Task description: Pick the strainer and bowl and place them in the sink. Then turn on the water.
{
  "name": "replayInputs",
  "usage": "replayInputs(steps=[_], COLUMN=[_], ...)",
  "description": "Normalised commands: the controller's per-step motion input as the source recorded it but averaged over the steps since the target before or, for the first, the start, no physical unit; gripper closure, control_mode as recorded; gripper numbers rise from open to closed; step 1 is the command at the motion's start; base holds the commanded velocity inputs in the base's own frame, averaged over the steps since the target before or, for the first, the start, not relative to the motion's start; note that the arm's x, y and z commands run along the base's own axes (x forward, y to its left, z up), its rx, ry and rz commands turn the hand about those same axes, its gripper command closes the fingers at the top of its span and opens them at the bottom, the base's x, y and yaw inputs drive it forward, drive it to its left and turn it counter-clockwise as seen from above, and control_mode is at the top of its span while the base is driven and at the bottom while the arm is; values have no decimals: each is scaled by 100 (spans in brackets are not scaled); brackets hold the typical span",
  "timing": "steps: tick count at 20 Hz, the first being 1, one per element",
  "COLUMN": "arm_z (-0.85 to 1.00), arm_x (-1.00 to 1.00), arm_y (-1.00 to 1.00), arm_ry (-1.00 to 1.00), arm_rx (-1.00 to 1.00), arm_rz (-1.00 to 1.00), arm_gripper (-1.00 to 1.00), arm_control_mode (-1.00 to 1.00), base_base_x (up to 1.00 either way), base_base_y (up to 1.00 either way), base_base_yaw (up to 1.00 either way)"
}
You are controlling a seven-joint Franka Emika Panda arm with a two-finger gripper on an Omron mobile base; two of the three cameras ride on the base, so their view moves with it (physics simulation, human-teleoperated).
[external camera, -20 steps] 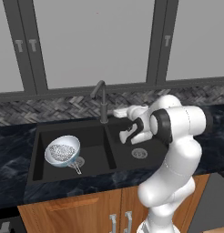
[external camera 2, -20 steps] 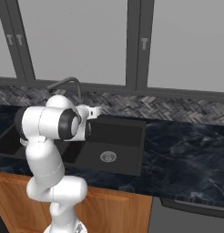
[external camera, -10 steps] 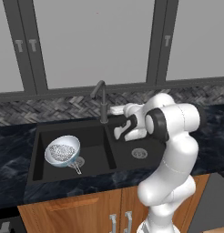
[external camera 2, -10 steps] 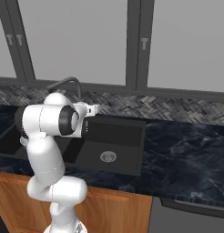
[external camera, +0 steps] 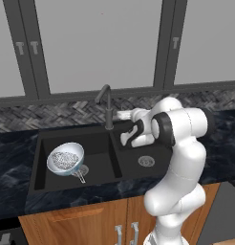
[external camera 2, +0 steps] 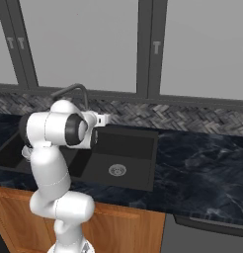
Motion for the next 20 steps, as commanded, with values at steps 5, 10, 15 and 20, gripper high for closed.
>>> replayInputs(steps=[5,10,15,20], arm_z=[-22,-31,-26,-23], arm_x=[0,6,23,22], arm_y=[-21,0,0,10], arm_ry=[-4,-5,-5,-3], arm_rx=[3,0,0,0], arm_rz=[0,0,0,0], arm_gripper=[-100,-100,-100,-100], arm_control_mode=[-100,-100,-100,-100], base_base_x=[0,0,0,0], base_base_y=[0,0,0,0], base_base_yaw=[0,0,0,0])
